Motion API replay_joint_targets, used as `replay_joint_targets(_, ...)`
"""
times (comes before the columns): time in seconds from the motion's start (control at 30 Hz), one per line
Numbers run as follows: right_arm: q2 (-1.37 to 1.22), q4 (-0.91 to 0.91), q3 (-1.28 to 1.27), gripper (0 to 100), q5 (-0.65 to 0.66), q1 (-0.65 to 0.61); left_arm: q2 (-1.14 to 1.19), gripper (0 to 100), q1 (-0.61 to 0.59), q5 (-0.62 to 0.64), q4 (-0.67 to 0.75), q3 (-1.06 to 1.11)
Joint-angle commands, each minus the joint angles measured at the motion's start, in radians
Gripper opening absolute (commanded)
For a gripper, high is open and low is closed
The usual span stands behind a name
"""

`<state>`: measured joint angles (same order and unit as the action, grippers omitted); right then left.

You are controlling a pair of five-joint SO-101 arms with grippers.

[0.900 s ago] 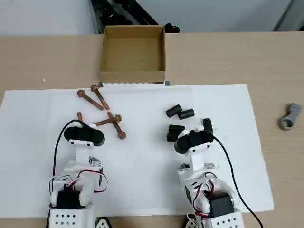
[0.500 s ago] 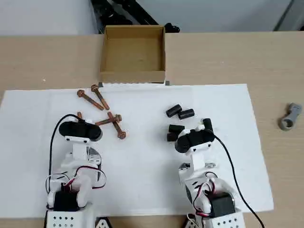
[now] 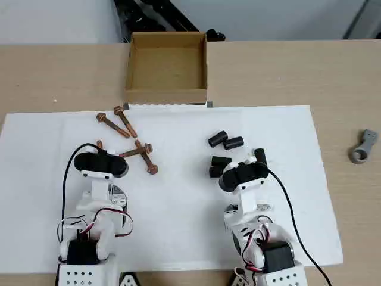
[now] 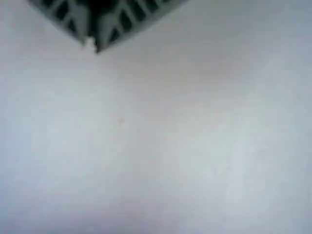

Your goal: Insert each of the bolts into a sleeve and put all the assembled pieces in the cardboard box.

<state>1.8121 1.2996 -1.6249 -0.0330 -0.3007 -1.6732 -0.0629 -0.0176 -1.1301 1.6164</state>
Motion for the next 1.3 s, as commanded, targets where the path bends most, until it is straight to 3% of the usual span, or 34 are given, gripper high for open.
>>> replay_joint_targets(0.0,0.002,-0.013,0.046,0.4,-0.005,0.004,-0.006,1,0.005,0.003,0.021,-0.045)
replay_joint_targets(1.03,0.002,0.018,0.055,0.4,-0.009,0.002,-0.006,1,-0.002,0.002,0.023,-0.053)
replay_joint_targets(1.27,0.001,0.054,0.184,0.4,-0.009,0.004,0.002,1,0.000,-0.018,0.018,-0.160)
